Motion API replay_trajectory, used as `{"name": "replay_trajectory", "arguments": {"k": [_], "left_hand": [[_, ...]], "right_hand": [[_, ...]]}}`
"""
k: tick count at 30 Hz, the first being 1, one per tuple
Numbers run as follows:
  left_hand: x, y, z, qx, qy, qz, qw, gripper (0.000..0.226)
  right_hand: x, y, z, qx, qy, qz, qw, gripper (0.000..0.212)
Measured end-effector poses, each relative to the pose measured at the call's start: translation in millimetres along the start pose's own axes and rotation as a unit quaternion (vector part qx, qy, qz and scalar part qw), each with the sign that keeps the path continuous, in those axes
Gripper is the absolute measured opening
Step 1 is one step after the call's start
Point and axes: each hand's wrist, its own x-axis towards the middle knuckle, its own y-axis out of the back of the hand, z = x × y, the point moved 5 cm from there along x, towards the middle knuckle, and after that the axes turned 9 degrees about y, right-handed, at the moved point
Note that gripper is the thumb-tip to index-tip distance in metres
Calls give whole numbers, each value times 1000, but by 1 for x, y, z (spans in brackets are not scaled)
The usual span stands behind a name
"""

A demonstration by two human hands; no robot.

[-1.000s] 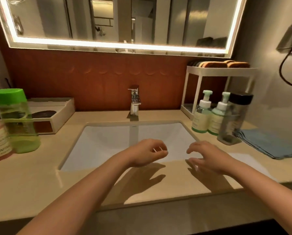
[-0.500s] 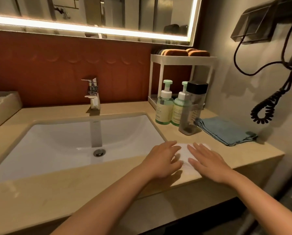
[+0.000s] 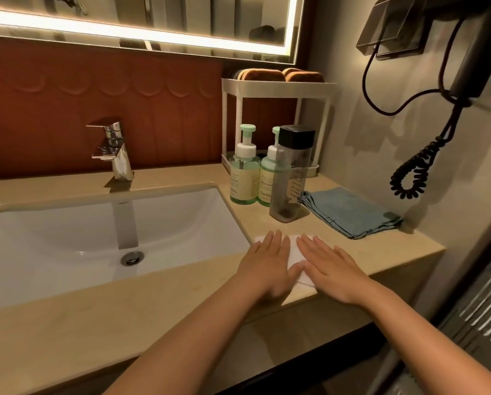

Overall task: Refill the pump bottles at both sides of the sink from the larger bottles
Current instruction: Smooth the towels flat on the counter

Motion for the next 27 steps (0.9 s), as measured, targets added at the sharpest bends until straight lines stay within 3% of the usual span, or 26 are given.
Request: {"name": "replay_trajectory", "arguments": {"k": [17,27], "left_hand": [[32,8,-18,100,128,16,987,69],[70,21,-45,24,115,-20,993,66]], "right_hand": [[46,12,6,11,-48,-9,999,63],[90,17,12,48,-73,-11,996,69]]}}
